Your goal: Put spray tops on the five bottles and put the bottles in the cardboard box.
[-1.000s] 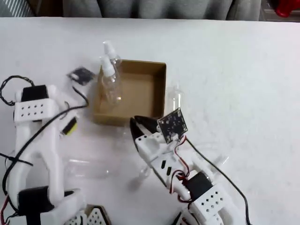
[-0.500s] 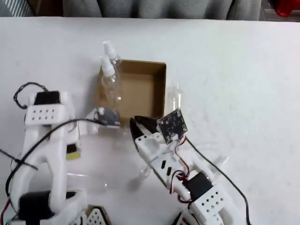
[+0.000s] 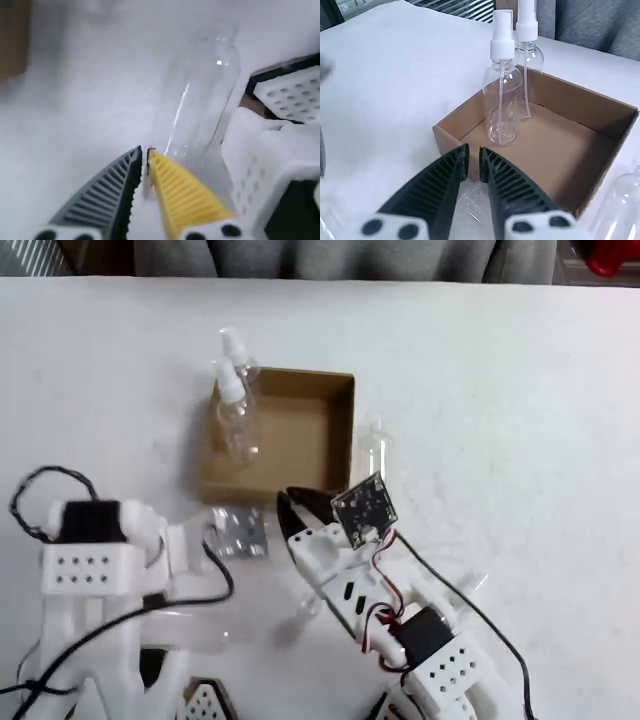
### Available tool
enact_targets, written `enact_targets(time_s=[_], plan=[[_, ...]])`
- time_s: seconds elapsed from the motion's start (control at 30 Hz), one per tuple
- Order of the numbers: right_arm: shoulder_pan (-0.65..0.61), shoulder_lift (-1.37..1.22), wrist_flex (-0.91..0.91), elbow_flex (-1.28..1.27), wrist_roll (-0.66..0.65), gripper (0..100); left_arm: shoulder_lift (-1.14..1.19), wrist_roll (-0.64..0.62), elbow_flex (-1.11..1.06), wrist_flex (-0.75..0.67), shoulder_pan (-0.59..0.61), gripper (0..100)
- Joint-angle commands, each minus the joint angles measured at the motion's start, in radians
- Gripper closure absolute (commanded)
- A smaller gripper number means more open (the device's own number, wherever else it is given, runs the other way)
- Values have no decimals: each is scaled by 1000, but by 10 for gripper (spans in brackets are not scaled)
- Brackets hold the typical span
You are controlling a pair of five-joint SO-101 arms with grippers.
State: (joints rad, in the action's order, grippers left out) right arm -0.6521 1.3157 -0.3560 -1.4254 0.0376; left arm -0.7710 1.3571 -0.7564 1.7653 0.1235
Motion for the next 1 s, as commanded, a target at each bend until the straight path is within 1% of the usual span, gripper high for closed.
enact_targets(time_s=[0.0, 0.17, 0.27, 0.37, 0.47, 0.53, 0.67, 0.77, 0.97], plan=[[97, 8, 1, 43, -14, 979, -85, 44, -89, 14, -104, 976], [312, 7, 2, 95, -8, 979, -124, 44, -172, 14, -255, 976], [375, 1, 2, 106, -8, 979, -133, 44, -204, 3, -337, 976], [375, 1, 2, 104, -8, 979, -131, 44, -203, -2, -387, 971], [375, 1, 2, 104, -8, 979, -128, 40, -206, -2, -438, 903], [375, 1, 2, 104, -8, 979, -128, 21, -210, -11, -444, 865], [375, 1, 2, 104, -8, 979, -130, 11, -233, -26, -444, 861], [375, 1, 2, 104, -12, 979, -128, 9, -288, -83, -444, 849], [357, -1, 1, 103, -15, 979, -134, 3, -384, -176, -441, 715]])
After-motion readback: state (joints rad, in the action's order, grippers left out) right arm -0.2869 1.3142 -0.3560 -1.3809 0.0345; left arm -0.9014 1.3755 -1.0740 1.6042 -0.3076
